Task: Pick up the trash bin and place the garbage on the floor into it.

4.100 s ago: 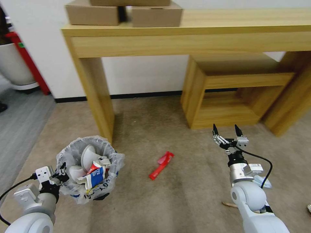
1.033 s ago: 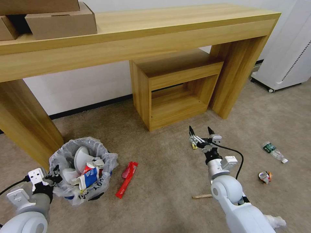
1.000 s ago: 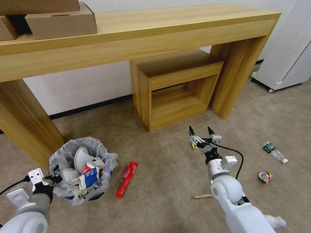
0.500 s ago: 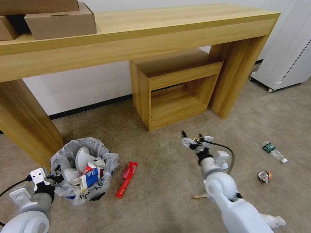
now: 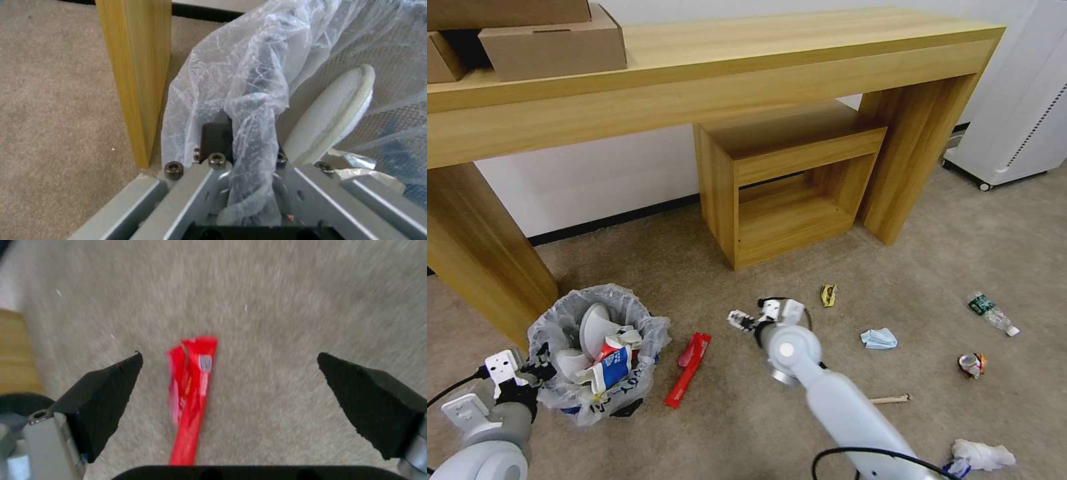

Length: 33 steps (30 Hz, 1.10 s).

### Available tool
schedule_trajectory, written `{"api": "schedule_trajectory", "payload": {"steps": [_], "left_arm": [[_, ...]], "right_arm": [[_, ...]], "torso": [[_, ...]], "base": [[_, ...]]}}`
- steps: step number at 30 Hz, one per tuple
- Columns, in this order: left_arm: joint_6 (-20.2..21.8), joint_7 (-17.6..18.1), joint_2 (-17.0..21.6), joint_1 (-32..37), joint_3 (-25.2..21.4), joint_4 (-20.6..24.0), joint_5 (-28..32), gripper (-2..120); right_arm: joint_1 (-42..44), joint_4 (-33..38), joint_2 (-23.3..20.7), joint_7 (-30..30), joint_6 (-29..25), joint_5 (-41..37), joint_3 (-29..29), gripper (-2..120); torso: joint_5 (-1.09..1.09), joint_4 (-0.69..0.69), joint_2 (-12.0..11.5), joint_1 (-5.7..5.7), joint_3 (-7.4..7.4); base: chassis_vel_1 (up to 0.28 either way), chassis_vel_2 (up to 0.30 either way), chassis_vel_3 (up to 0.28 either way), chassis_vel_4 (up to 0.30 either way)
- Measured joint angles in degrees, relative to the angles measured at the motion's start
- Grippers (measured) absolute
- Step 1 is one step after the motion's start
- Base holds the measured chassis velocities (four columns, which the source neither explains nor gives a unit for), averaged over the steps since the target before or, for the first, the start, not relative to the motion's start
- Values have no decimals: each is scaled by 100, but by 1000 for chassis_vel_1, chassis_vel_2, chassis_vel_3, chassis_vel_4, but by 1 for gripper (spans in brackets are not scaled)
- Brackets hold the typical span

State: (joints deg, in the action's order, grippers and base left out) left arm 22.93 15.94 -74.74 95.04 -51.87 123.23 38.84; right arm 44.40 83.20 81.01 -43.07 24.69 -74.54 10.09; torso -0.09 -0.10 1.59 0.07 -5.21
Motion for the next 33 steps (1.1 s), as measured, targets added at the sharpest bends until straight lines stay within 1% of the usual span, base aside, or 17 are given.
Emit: {"api": "schedule_trajectory", "payload": {"steps": [2,5,6,7,8,9,11,12,13,14,15,16,19,25,28,32,33], "left_arm": [[0,1,-5,1,-7,1,-2,1],[1,6,-30,-8,-17,-30,-33,1],[1,6,-30,-8,-17,-30,-33,1],[1,6,-60,-15,-4,-52,-67,1],[1,6,-60,-15,-4,-52,-67,1],[1,6,-109,-24,21,-70,-100,1],[-3,-1,-164,-36,47,-87,-137,1],[-3,-1,-164,-36,47,-87,-137,1],[-11,-3,-197,-39,49,-93,-162,1],[-23,-2,-229,-37,49,-95,-183,1],[-26,-3,-246,-29,48,-95,-196,1],[-26,-3,-246,-29,48,-95,-196,1],[-51,-14,-274,-4,31,-94,-214,1],[-70,-25,-307,14,20,-80,-222,1],[-73,-35,-313,11,20,-80,-226,1],[-89,-42,-316,-20,25,-112,-236,1],[-89,-42,-316,-20,25,-112,-236,1]], "right_arm": [[-53,-140,54,17,1,1,61,100],[-273,-772,368,163,86,81,253,100],[-273,-772,368,163,86,81,253,100],[-346,-1062,555,228,107,163,322,100],[-346,-1062,555,228,107,163,322,100],[-416,-1373,778,269,133,240,361,100],[-492,-1718,1046,308,154,297,415,100],[-492,-1718,1046,308,154,297,415,100],[-545,-1973,1122,356,159,376,454,100],[-601,-2307,1144,443,131,499,507,100],[-643,-2539,1152,507,105,598,528,100],[-643,-2539,1152,507,105,598,528,100],[-747,-3036,1147,682,-2,864,536,100],[-759,-3114,1135,781,-44,963,622,100],[-715,-2953,1130,797,-42,955,705,100],[-590,-2509,1124,1080,-24,892,940,100],[-590,-2509,1124,1080,-24,892,940,100]], "torso": [[0,0,0,0,0],[0,0,0,0,0],[0,0,0,0,0],[0,0,0,0,0],[0,0,0,0,0],[0,0,0,0,0],[2,2,0,0,0],[2,2,0,0,0],[4,5,0,0,0],[-1,1,0,0,0],[0,1,0,0,0],[0,1,0,0,0],[1,-1,0,0,0],[2,0,0,0,0],[1,0,0,0,0],[1,0,0,0,1],[1,0,0,0,1]], "base": [[0,0,0,0],[0,0,0,0],[0,0,0,0],[0,0,0,0],[0,0,0,0],[0,0,0,0],[0,0,0,0],[0,0,0,0],[0,0,0,0],[0,0,0,0],[0,0,0,0],[0,0,0,0],[0,0,0,0],[0,0,0,0],[0,0,0,0],[0,0,0,0],[0,0,0,0]]}}
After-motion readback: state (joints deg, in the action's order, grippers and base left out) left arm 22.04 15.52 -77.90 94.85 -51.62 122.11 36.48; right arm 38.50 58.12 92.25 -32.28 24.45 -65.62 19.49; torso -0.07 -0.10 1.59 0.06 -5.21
